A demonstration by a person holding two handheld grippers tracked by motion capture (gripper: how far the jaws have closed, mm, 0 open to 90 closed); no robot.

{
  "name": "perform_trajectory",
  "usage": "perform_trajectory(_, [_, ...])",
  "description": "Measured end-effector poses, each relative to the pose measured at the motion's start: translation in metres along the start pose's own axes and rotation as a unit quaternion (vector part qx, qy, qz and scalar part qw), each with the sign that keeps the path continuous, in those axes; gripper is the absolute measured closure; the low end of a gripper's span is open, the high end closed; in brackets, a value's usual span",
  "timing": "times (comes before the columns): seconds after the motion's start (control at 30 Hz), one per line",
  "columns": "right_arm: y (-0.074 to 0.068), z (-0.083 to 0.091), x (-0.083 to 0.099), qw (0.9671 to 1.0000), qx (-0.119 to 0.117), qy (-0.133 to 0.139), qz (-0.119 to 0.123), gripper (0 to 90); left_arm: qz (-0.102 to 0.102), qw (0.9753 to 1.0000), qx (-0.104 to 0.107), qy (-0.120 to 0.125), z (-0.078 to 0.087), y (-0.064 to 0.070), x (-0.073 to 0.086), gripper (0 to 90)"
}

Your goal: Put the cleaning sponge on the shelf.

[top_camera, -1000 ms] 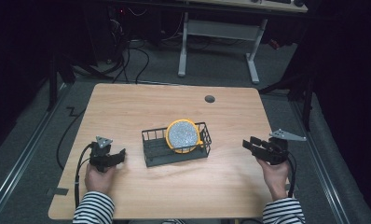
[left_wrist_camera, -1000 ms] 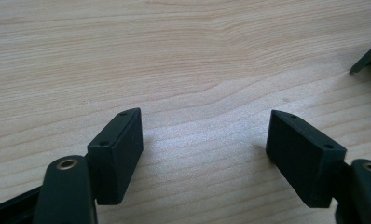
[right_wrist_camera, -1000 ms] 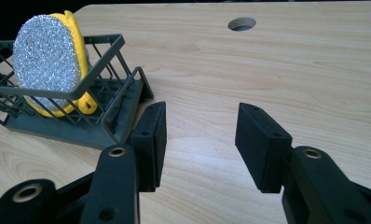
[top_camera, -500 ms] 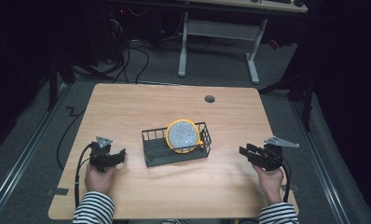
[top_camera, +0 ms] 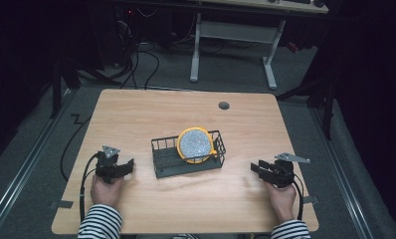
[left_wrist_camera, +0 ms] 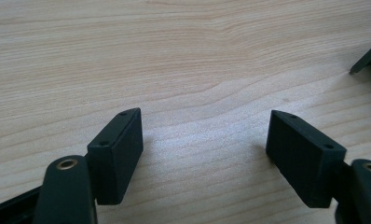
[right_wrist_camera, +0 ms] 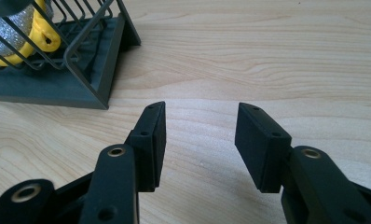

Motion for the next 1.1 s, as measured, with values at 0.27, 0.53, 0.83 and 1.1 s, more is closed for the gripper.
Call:
perform_trajectory(0.27, [0.002,-0.009,0.008,0.9999,0.01,-0.01,0.0,53.2,0.0,1.0,0.0,0.0,0.0,0.0,0.0,27.8])
perform_trajectory(0.53, [0.001,-0.017,0.015,0.9992,0.029,-0.023,0.013,52.6,0.0,1.0,0.0,0.0,0.0,0.0,0.0,27.7])
perform_trajectory(0.83, [-0.007,-0.024,0.015,0.994,0.067,-0.056,0.066,47.3,0.0,1.0,0.0,0.0,0.0,0.0,0.0,27.7])
perform_trajectory(1.1, [-0.011,-0.028,0.016,0.9899,0.092,-0.067,0.084,39.9,-0.001,1.0,0.0,-0.001,0.0,0.0,0.0,27.7])
Point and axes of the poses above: each handheld gripper's, and its own axes: z roughly backward along the jaws, x roughly out of its underside, y roughly to its right, the point moved 1 cm from there along -z, roughly forward along the jaws, and after that the axes turned 15 degrees about -x, right-handed, at the moved point
